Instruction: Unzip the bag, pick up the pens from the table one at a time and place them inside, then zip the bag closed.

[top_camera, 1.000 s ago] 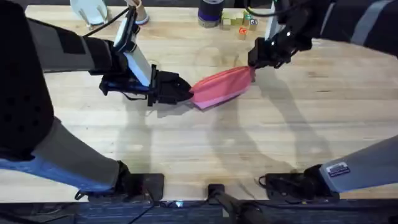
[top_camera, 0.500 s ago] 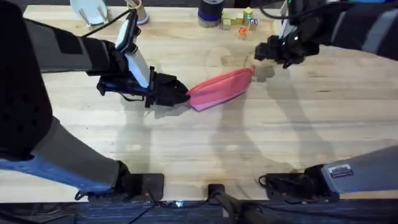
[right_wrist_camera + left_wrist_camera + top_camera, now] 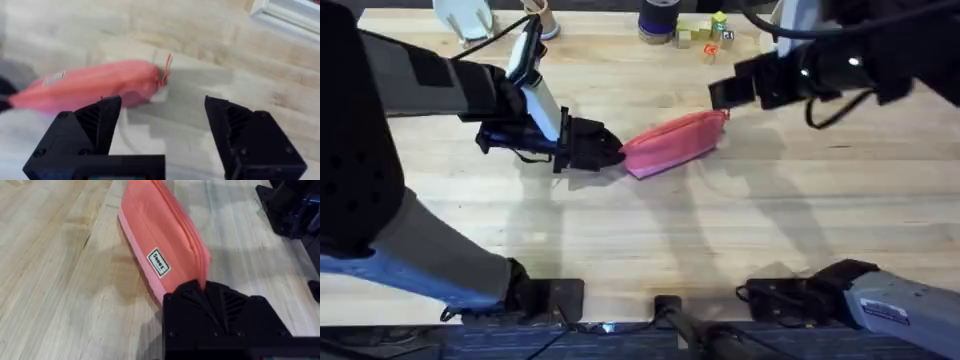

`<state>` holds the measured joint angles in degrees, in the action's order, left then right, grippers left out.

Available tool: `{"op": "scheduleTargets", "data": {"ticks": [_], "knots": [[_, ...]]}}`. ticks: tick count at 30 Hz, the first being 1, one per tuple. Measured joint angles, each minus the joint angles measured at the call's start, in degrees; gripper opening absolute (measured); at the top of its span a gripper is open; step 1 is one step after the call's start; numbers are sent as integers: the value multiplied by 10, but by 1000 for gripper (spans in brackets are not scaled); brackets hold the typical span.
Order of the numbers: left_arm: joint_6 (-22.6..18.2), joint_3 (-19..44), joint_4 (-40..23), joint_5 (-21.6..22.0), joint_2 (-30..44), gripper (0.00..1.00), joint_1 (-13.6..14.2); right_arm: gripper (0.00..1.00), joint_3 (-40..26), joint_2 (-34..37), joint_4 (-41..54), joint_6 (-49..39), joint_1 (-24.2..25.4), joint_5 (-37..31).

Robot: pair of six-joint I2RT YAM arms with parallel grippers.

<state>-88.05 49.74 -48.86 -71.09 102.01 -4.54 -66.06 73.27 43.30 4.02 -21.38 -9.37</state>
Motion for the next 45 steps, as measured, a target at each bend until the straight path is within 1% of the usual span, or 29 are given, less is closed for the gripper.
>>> {"op": "scheduleTargets", "data": {"ticks": [1, 2, 3, 6, 8, 9, 17, 20, 24, 27, 32, 34, 36, 39, 42, 45], "knots": [[0, 0, 0, 0, 0, 41, 0, 997, 0, -10, 13, -2, -2, 0], [0, 0, 0, 0, 0, 65, 0, 996, 0, -18, 23, -5, -3, 1], [1, 0, 0, -1, 0, 167, 0, 996, 0, -26, 32, -7, -3, 1], [0, 0, -2, -3, 0, 651, 0, 996, 0, -45, 47, -11, -2, 2], [1, 0, -3, -3, 0, 938, 0, 996, 0, -52, 50, -11, -2, 2], [2, 0, -4, -3, 0, 979, 0, 995, 0, -54, 52, -11, -2, 2], [2, 0, -1, -2, 0, 995, 0, 996, 0, -54, 52, -19, -2, 2], [2, 0, -19, -1, 0, 997, 0, 996, 0, -54, 52, -27, -2, 2], [2, 2, -59, 4, -10, 998, 0, 996, 0, -59, 56, -33, -3, 2], [2, 9, -97, 18, -42, 998, 0, 996, 0, -76, 65, -35, -2, 2], [4, 42, -162, 62, -126, 998, 0, 996, 0, -118, 67, -37, -3, 2], [16, 60, -176, 83, -162, 998, 0, 996, 0, -130, 67, -37, -2, 2], [46, 80, -181, 111, -204, 998, 0, 996, 0, -140, 67, -37, -2, 2], [107, 109, -182, 158, -257, 997, 0, 996, 0, -152, 68, -37, -3, 2], [204, 138, -183, 220, -308, 996, 0, 996, 0, -162, 71, -38, -2, 2], [312, 164, -188, 290, -354, 996, 0, 996, 0, -174, 83, -39, -2, 2]]}}
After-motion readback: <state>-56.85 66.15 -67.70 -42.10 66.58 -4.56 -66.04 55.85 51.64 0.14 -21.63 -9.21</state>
